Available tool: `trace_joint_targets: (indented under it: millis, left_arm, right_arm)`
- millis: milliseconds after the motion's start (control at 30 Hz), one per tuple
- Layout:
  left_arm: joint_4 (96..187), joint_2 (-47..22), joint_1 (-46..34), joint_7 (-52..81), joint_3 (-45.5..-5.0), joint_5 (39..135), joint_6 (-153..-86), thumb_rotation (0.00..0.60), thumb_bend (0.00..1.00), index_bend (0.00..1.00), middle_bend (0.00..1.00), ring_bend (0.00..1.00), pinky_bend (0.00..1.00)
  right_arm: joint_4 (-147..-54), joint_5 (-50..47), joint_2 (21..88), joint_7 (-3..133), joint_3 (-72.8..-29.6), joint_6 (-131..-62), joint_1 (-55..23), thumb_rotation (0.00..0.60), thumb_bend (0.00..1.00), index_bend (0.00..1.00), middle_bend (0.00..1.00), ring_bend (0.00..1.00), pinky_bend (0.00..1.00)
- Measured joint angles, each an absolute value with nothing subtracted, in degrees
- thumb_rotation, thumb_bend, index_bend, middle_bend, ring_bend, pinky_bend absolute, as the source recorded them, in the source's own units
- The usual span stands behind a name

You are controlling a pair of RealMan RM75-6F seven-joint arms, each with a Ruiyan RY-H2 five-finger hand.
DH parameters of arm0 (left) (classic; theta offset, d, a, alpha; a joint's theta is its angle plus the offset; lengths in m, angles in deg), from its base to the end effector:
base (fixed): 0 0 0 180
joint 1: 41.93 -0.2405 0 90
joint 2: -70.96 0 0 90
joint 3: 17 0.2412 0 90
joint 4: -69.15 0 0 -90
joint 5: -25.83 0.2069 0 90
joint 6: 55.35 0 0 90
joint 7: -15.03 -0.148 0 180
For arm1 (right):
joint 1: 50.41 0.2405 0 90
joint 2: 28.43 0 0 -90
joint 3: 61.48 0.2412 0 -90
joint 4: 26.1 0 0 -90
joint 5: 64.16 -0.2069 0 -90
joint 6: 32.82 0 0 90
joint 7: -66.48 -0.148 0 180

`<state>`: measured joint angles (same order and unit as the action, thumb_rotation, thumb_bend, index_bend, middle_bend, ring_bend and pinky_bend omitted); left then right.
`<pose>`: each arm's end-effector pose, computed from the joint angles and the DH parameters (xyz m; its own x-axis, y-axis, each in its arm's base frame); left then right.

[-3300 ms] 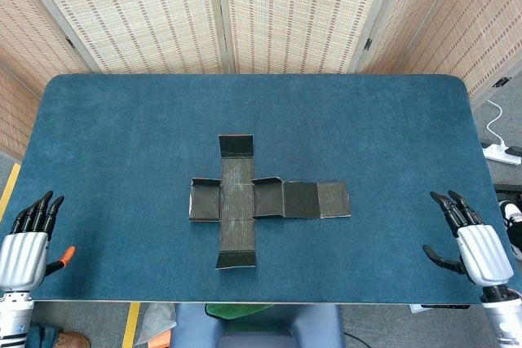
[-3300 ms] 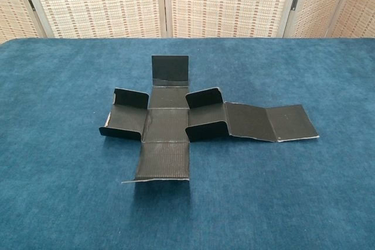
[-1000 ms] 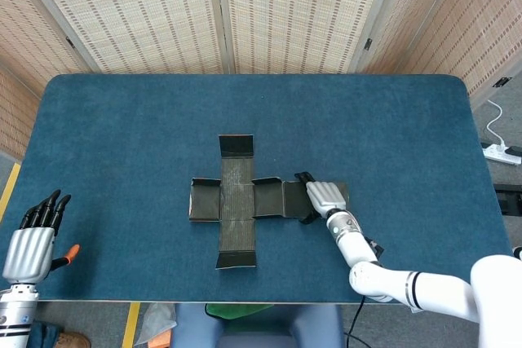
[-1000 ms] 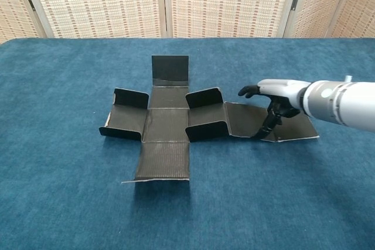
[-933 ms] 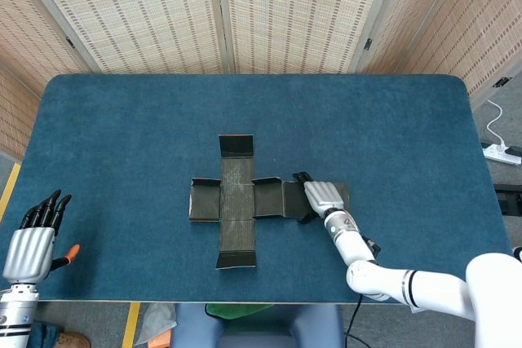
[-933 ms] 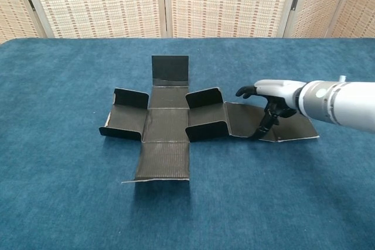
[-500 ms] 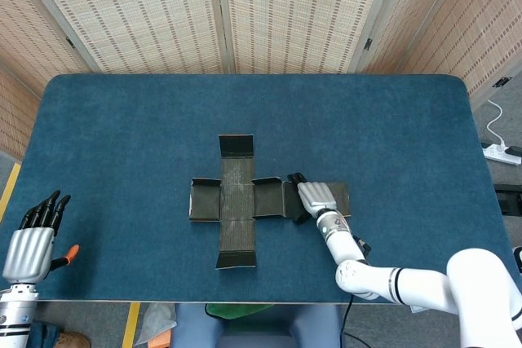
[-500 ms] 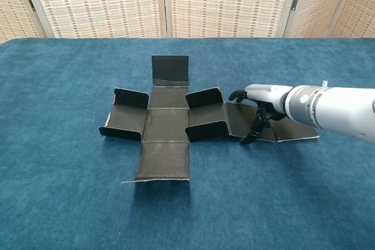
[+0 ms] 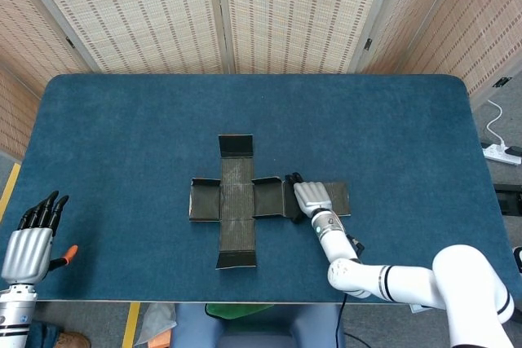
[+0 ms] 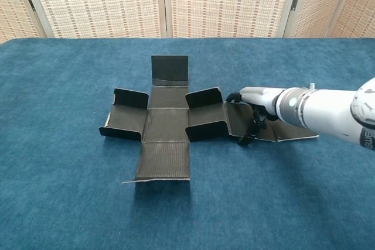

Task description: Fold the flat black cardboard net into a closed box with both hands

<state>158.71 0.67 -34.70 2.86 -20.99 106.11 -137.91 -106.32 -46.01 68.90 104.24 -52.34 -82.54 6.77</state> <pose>-0.3019 0.1996 0.1281 0.5195 0.0275 0.8540 0.8528 0.0459 -0.5202 -0.1288 -0.3459 -0.0789 0.3756 -0.5788 0.7238 -0.9154 -0.1096 0.3873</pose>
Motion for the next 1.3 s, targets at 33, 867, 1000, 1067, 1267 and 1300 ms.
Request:
trace_joint_targets:
  millis: [33, 867, 1000, 1067, 1267, 1300]
  left_arm:
    - [158.6, 0.7, -34.7, 3.0, -21.0, 106.1, -137.8, 0.6, 0.22, 0.04, 0.04, 0.1, 0.15]
    - [139.6, -11.2, -17.2, 9.4, -27.8, 105.0, -121.6, 0.6, 0.23, 0.18, 0.2, 0.66, 0.66]
    - [136.0, -14.9, -14.2, 8.7, -28.4, 103.5, -118.4, 0.6, 0.22, 0.08, 0.14, 0.66, 0.67]
    - [134.6, -16.4, -13.0, 8.0, -28.7, 102.6, -117.0, 0.6, 0.21, 0.03, 0.11, 0.65, 0.67]
    - [130.9, -20.0, -10.4, 5.1, -29.1, 100.4, -114.3, 0.6, 0.21, 0.0, 0.05, 0.61, 0.66]
    - [130.1, -20.7, -10.1, 4.7, -29.1, 100.1, -114.1, 0.6, 0.21, 0.0, 0.04, 0.61, 0.66]
  right_arm:
    - [-106.4, -46.1, 69.0, 104.4, -52.4, -82.7, 6.9, 0.6, 0.26, 0.21, 0.11, 0.74, 0.98]
    - [-112.0, -30.4, 67.6, 96.4, -51.1, -86.9, 3.5, 0.6, 0.3, 0.32, 0.36, 0.76, 1.0]
    - [-110.7, -26.6, 69.1, 97.0, -51.9, -88.4, 3.4, 0.6, 0.3, 0.32, 0.36, 0.76, 1.0]
    - [-110.1, -24.3, 69.9, 97.0, -52.3, -89.2, 3.3, 0.6, 0.3, 0.32, 0.36, 0.77, 1.0]
    - [-108.0, -17.8, 71.8, 97.0, -52.8, -92.1, 2.8, 0.6, 0.3, 0.32, 0.37, 0.77, 1.0]
    - [-107.6, -16.9, 72.2, 97.2, -52.8, -92.5, 2.7, 0.6, 0.3, 0.32, 0.37, 0.78, 1.0]
